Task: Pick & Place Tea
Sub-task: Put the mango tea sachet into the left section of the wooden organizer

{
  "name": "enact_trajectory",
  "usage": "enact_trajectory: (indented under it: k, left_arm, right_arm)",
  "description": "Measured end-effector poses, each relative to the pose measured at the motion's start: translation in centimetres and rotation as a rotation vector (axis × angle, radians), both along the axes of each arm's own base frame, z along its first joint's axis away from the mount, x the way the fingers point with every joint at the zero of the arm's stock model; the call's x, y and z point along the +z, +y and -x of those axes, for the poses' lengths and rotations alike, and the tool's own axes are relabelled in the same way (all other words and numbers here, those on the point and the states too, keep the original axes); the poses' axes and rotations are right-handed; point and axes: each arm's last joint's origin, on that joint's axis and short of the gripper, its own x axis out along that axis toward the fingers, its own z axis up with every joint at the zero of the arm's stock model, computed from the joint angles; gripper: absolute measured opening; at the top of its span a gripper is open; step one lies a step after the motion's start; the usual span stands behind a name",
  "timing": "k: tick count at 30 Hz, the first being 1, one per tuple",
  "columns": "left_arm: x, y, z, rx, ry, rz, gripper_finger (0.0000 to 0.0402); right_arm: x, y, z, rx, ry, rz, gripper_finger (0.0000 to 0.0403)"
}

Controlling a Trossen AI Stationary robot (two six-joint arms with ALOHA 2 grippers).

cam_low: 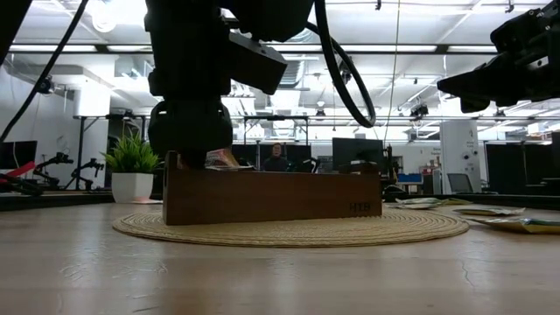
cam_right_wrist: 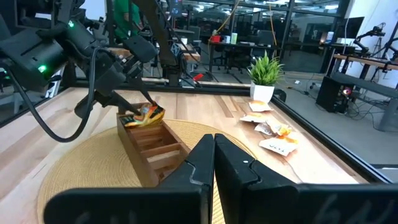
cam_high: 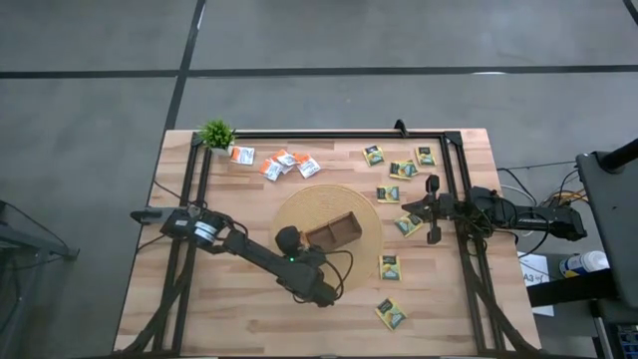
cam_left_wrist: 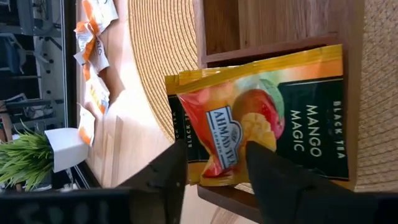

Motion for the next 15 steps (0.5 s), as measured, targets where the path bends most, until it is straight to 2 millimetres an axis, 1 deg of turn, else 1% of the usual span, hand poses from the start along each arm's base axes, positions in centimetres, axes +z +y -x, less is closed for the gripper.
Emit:
enact_trajectory:
  k: [4,12,15]
  left_arm:
    - [0.3,-0.1,-0.1,0.003,-0.013,0.007,0.0175]
    - [1.9,-0.3,-0.9,-0.009,-0.092,0.005,0.0172]
    - [2.2,-0.3,-1.0,-0.022,-0.102,-0.002,0.0171]
  right_arm:
    - [0.0,0.0,0.0,0.000,0.000,0.000,0.0009]
    - [0.0,0.0,0.0,0.000,0.000,0.000,0.0009]
    - [0.0,0.0,0.0,0.000,-0.001,0.000,0.0009]
